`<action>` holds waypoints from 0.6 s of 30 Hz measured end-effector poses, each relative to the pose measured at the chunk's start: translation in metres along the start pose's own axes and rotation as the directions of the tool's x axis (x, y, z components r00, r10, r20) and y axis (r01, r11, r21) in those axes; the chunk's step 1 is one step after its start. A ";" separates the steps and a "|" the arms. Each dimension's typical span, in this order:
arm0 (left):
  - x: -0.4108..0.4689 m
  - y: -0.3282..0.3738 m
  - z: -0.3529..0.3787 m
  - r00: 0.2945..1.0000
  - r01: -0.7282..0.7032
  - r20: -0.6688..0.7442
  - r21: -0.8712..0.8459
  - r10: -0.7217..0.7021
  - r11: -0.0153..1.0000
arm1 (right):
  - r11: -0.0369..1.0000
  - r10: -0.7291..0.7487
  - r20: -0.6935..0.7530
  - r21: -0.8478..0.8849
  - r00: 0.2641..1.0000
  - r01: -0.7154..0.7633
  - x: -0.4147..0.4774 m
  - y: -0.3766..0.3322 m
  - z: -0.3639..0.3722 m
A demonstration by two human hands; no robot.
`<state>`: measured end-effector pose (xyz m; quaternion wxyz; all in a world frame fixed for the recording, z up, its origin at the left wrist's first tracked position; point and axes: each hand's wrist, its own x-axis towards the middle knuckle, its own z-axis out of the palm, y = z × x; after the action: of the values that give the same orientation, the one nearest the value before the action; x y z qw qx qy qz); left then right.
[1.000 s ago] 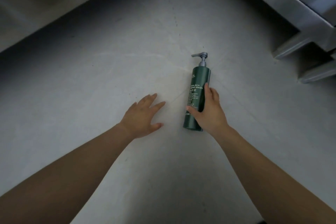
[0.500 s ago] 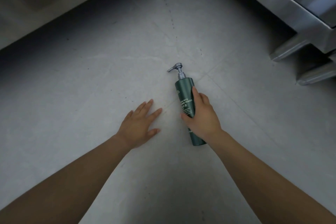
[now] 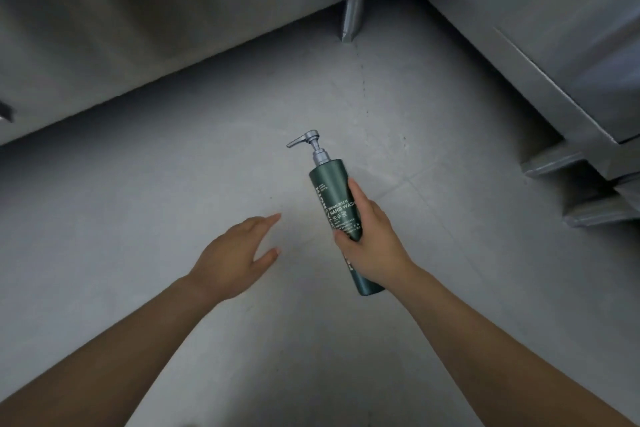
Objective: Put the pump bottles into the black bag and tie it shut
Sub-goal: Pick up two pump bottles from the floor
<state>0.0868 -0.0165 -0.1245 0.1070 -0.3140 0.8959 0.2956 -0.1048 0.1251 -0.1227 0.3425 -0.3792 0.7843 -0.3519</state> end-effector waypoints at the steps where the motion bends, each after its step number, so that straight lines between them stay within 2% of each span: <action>1: -0.013 -0.001 -0.013 0.999 0.034 -0.033 0.004 -0.034 0.999 | 1.000 -0.026 0.060 -0.010 0.998 0.027 0.003 -0.015 0.000; 5: -0.078 -0.001 -0.062 0.963 0.195 -0.190 -0.004 -0.192 0.981 | 0.984 -0.175 0.283 0.009 0.943 0.180 0.011 -0.082 0.009; 10: -0.180 -0.002 -0.098 0.850 0.419 -0.328 -0.053 -0.412 0.907 | 0.930 -0.353 0.448 0.075 0.821 0.359 0.008 -0.162 0.045; 15: -0.284 -0.010 -0.098 0.682 0.637 -0.318 -0.185 -0.659 0.748 | 0.880 -0.452 0.597 0.178 0.663 0.439 -0.038 -0.212 0.101; 18: -0.337 -0.026 -0.089 0.658 0.684 -0.306 -0.139 -0.688 0.716 | 0.863 -0.481 0.630 0.218 0.610 0.455 -0.072 -0.224 0.136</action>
<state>0.3650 0.0823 0.0617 0.0541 -0.6746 0.7137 0.1803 0.1180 0.0411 0.0087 0.5017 -0.6639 0.4762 -0.2841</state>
